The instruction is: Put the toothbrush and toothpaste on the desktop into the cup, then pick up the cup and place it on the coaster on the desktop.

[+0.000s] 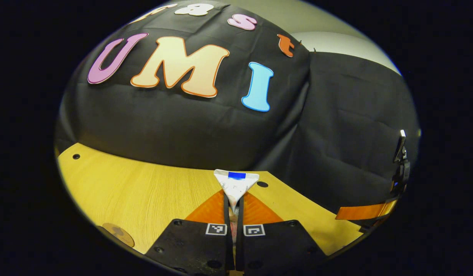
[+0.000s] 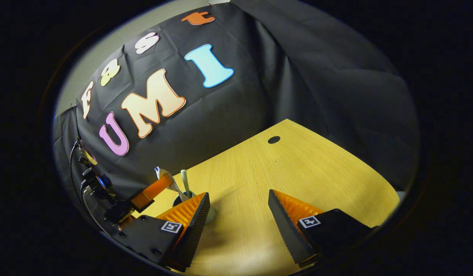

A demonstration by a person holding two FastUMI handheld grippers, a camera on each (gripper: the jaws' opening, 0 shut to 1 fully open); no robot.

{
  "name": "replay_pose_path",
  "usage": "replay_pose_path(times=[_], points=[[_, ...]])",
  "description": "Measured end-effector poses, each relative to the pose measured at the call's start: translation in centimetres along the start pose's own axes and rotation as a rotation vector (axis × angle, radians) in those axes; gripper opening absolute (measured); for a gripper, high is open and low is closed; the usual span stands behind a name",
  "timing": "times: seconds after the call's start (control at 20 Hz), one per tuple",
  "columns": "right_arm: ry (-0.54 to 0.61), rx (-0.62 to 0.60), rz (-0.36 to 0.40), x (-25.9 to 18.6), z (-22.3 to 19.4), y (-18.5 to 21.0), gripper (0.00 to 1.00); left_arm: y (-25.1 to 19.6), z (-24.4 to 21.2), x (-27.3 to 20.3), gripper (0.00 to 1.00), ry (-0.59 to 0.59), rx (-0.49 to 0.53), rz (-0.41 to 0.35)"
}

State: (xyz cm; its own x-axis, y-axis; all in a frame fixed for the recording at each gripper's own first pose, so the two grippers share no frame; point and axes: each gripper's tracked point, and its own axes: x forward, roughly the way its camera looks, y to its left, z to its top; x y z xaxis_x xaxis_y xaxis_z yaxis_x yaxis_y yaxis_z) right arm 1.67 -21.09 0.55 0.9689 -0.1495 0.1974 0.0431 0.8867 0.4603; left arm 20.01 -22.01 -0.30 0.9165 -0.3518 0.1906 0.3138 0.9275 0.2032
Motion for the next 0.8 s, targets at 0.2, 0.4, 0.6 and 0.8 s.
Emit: replay_pose_path(times=[0.2, 0.4, 0.6, 0.8], points=[[0.011, -0.010, 0.012, -0.9, -0.2, -0.3, 0.94, -0.4, -0.9, -0.8, 0.05, 0.019, 0.014, 0.010], [0.006, 0.005, 0.038, -1.0, 0.1, 0.0, 0.94, -0.7, -1.6, -1.9, 0.40, 0.055, 0.002, 0.018], [0.018, -0.014, 0.061, -1.0, -0.3, 0.5, 0.94, -0.1, -0.5, -3.5, 0.84, 0.044, 0.022, 0.045], [0.046, -0.049, 0.084, -1.3, -0.5, 1.7, 0.94, 1.2, 0.9, -5.5, 0.94, 0.035, -0.002, 0.092]])
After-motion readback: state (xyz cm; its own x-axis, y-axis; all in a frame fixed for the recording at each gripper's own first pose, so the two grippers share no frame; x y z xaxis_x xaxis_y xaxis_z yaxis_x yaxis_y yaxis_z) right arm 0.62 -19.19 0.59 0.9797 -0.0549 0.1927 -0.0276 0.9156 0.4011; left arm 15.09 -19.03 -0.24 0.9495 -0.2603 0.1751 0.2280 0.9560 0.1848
